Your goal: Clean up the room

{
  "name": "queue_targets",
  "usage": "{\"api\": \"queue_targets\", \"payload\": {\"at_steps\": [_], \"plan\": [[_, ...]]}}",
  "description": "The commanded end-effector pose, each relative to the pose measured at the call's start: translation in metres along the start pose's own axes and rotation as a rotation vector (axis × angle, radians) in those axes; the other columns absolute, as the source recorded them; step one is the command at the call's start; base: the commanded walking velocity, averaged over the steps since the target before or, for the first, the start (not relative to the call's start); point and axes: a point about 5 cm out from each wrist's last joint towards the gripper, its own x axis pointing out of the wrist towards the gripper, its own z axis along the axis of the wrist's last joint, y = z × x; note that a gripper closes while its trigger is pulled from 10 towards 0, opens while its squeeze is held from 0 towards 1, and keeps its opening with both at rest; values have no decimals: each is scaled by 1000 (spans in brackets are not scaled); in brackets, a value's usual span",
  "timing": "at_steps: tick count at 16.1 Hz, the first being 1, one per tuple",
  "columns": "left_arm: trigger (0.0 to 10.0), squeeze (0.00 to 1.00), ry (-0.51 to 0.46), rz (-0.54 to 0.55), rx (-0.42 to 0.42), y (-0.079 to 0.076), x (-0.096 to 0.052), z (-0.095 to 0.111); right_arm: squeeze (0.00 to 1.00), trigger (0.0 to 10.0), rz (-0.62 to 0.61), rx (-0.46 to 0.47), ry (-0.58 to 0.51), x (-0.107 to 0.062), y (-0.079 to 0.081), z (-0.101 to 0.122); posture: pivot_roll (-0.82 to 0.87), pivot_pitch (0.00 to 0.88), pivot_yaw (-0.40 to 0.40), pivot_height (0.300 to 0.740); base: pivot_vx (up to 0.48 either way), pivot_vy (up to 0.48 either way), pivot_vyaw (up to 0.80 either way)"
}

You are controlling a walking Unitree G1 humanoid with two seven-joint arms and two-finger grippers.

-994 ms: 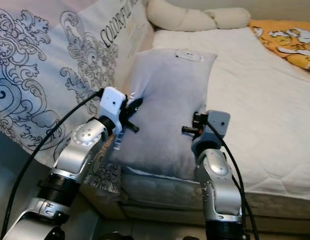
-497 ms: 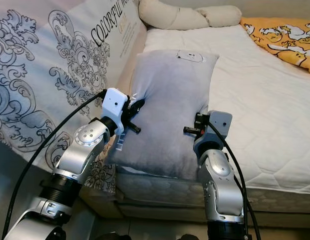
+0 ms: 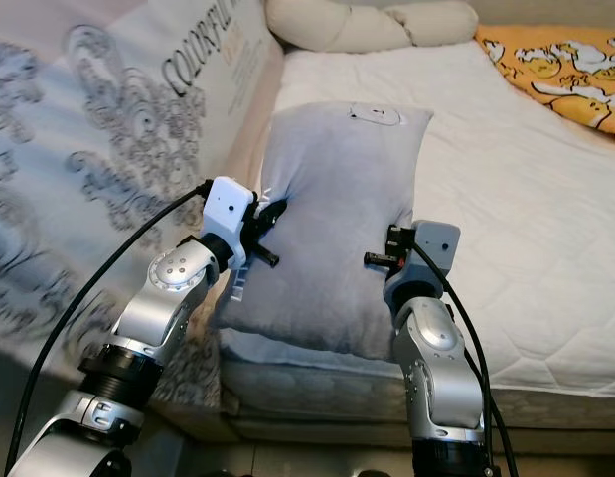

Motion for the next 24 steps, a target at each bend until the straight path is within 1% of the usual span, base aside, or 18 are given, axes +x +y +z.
{"api": "queue_targets", "payload": {"at_steps": [1, 2, 3, 9, 12, 15, 23, 24], "plan": [[10000, 0, -36, 20, 24, 5, 1, 9, 0, 10000, -1, -10, -13, -1, 1, 4, -94, 0, 76, 740, 285, 0, -800], [10000, 0, -35, 21, 24, 5, 1, 9, 0, 10000, 0, -9, -13, -1, 1, 4, -94, 0, 76, 740, 285, 0, -800], [10000, 0, -35, 22, 25, 5, 1, 9, 0, 10000, -4, -20, -13, -1, 1, 4, -93, 0, 77, 740, 281, 0, 0], [10000, 0, -32, 19, 32, 7, 1, 9, 0, 10000, -3, -15, -10, 0, 3, 3, -89, 0, 80, 740, 283, 0, 0], [10000, 0, -30, 14, 33, 7, 1, 10, 0, 10000, 0, 3, 5, -1, 3, 2, -90, 0, 87, 740, 282, 0, -800], [10000, 0, -27, 10, 33, 8, 1, 10, 0, 10000, -22, -8, 2, -2, 1, 1, -88, 0, 92, 740, 282, 0, 0], [10000, 0, -15, 10, 39, 9, -1, 8, 0, 10000, -3, -14, 17, -4, 4, -2, -84, 0, 97, 740, 281, 0, 0], [10000, 0, -9, 13, 44, 9, -1, 7, 0, 10000, 3, -13, 16, -5, 5, -2, -83, 0, 97, 740, 0, 0, 0]]}}
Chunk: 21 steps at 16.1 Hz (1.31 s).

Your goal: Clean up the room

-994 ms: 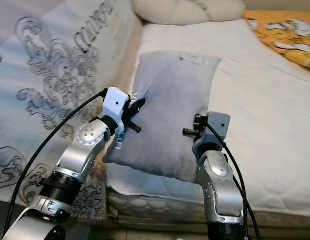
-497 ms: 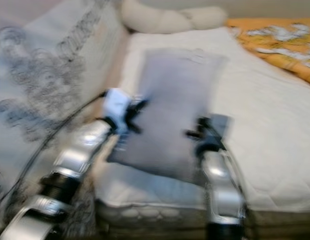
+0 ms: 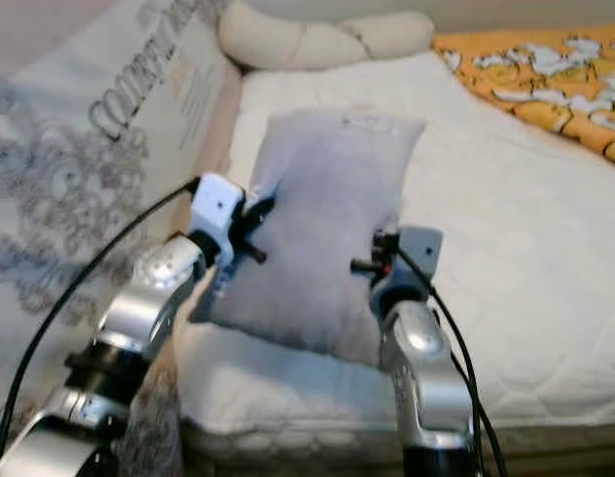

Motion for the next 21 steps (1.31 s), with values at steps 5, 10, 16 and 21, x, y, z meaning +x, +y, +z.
{"api": "queue_targets", "payload": {"at_steps": [5, 10, 16, 21], "plan": [[10000, 0, -5, 16, 25, 0, 2, 4, 1000, 10000, -57, 34, 11, -5, -15, 0, -92, 0, 106, 740, 0, 0, 0], [10000, 0, 100, 54, 38, 9, 12, -14, 1000, 10000, -167, -133, 130, -14, -38, -20, -106, 0, 113, 740, 0, 0, 0], [10000, 0, 255, 165, 141, 27, 21, -36, 1000, 10000, 22, -222, 122, -26, -40, -19, -138, 0, 145, 740, 0, 0, 0], [10000, 0, 260, 371, 135, 66, 12, -24, 1000, 10000, 172, -294, 31, -34, -58, 4, -135, 0, 147, 740, 0, 0, 0]]}}
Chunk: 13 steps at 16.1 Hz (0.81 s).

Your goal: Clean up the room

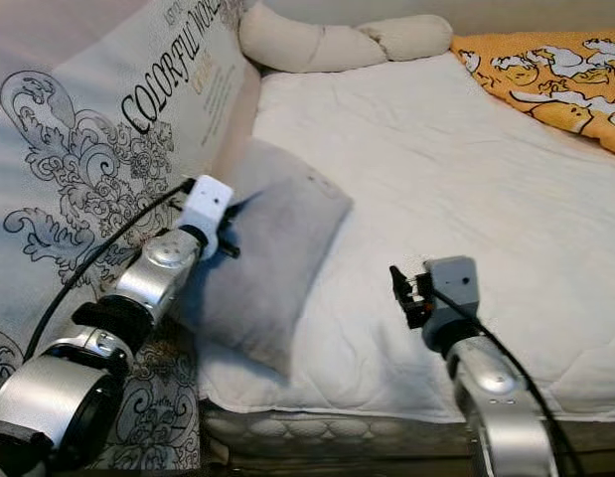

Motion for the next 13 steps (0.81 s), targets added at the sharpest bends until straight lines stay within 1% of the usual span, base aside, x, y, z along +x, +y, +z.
{"api": "queue_targets", "payload": {"at_steps": [1, 3, 4, 5, 6, 7, 9, 10, 11, 13], "plan": [[10000, 0, -37, 118, -26, 23, -3, 11, 1000, 10000, 43, -6, -49, -2, -2, 10, -131, 0, 142, 740, 0, 0, 0], [10000, 0, -44, 169, -23, 25, -6, 12, 1000, 10000, 83, -45, -47, -3, 0, 10, -126, 0, 132, 740, 0, 0, 0], [10000, 0, -48, 194, -14, 22, -9, 15, 1000, 10000, 122, -64, -44, -3, 3, 10, -124, 0, 126, 740, 0, 0, 0], [10000, 0, -58, 198, 5, 16, -10, 18, 1000, 10000, 162, -66, -44, -3, 8, 9, -122, 0, 117, 740, 0, 0, 0], [10000, 0, -62, 186, 33, 11, -10, 19, 1000, 10000, 188, -68, -41, -3, 12, 9, -122, 0, 117, 740, 0, 0, 0], [10000, 0, -49, 183, 82, 7, -9, 18, 1000, 10000, 243, -63, -35, -4, 17, 9, -119, 0, 112, 740, 0, 0, 0], [10000, 0, -18, 156, 104, 6, -7, 14, 1000, 10000, 349, -38, -4, -7, 25, 6, -122, 0, 113, 740, 0, 0, 0], [10000, 0, -2, 97, 143, 6, -6, 10, 1000, 10000, 474, -30, 24, -13, 34, 3, -127, 0, 119, 740, 0, 0, 0], [10000, 0, 11, 63, 162, 10, -7, 9, 1000, 10000, 580, 13, 26, -20, 37, 7, -124, 0, 119, 740, 0, 0, 0], [10000, 0, 15, 54, 163, 12, -7, 10, 1000, 10000, 616, 30, 17, -23, 36, 11, -124, 0, 119, 740, 0, 0, 0]]}}
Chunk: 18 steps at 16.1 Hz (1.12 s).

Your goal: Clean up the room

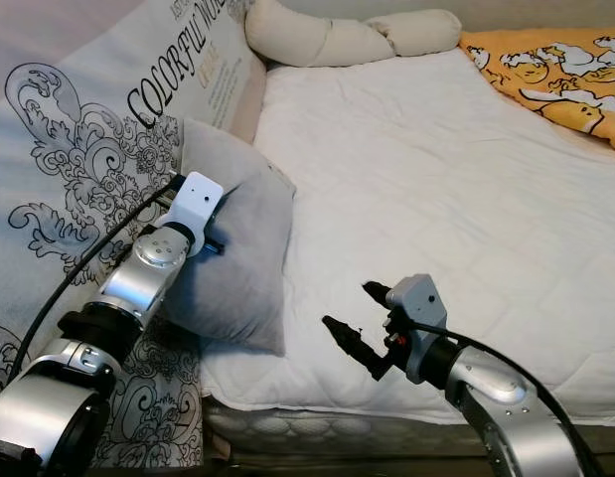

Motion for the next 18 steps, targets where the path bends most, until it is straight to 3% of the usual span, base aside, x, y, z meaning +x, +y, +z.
{"api": "queue_targets", "payload": {"at_steps": [1, 2, 3, 4, 8, 10, 12, 14, 16, 18], "plan": [[10000, 0, 9, -16, 37, 9, 1, 5, 1000, 10000, 26, -6, -45, -4, -3, 14, -129, 0, 130, 740, 0, 0, 0], [10000, 0, 15, -33, 43, 11, 1, 5, 1000, 10000, 42, -11, -60, -7, -4, 19, -129, 0, 133, 740, 0, 0, 0], [10000, 706, 12, -72, 32, 14, 0, 7, 1000, 10000, 80, -13, -73, -11, -4, 27, -126, 0, 138, 740, 0, 0, 0], [10000, 1000, 4, -83, 31, 16, 0, 9, 1000, 10000, 103, -9, -71, -13, -3, 29, -122, 0, 141, 740, 0, 0, 0], [10000, 1000, -57, -190, 1, 22, -6, 30, 1000, 10000, 138, 2, -46, -13, 3, 27, -138, 0, 153, 740, 0, 0, 0], [10000, 1000, -93, -263, -103, 28, -21, 45, 1000, 10000, 117, 30, -45, -14, 5, 23, -121, 0, 153, 740, 0, 0, 0], [10000, 1000, -101, -290, -121, 29, -28, 46, 1000, 10000, 98, 32, -28, -14, 5, 19, -124, 0, 156, 740, 0, 0, 0], [10000, 1000, -163, -345, -171, 27, -53, 46, 1000, 10000, -10, 84, -64, -13, 0, 21, -151, 0, 137, 740, 0, 0, 0], [10000, 1000, -262, -266, -242, 34, -64, 48, 1000, 10000, -75, 187, -139, -12, -1, 28, -142, 0, 106, 740, 0, 0, 0], [10000, 1000, -283, -191, -297, 38, -71, 45, 1000, 10000, -195, 212, -138, -8, -10, 28, -132, 0, 84, 740, 0, 0, 0]]}}
